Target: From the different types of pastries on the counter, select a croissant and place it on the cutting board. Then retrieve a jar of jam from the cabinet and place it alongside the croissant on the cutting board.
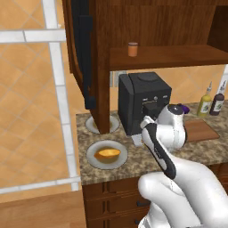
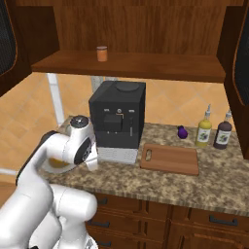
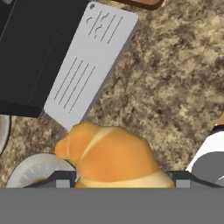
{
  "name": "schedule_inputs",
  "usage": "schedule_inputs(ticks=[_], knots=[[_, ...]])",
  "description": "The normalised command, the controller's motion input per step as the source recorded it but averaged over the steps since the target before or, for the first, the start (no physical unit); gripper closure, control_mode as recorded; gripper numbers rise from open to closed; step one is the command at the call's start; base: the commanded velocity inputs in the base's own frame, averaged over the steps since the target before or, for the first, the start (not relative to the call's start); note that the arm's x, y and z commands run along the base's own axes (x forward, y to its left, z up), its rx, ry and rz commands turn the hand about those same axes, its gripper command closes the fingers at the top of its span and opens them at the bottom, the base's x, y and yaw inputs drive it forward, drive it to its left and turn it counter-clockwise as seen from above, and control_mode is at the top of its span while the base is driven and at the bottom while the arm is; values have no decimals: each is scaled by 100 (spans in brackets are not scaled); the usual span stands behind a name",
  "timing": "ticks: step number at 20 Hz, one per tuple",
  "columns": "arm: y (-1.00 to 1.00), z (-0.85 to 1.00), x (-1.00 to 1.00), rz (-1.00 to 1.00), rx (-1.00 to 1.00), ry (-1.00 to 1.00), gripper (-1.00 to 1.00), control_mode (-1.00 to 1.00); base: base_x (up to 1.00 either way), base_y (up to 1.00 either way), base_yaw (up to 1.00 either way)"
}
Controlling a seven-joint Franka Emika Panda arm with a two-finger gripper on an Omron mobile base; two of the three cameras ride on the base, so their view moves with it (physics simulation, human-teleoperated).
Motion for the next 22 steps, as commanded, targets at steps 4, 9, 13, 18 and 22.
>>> schedule_inputs(ticks=[4,9,13,18,22], knots=[[-100,24,-8,-2,0,-1,100,-100,0,0,0],[-100,46,20,0,0,-1,100,-100,0,0,0],[-100,29,38,0,0,0,100,-100,0,0,0],[-87,1,62,0,0,5,100,-100,0,0,0],[-84,-1,86,0,0,1,100,-100,0,0,0]])
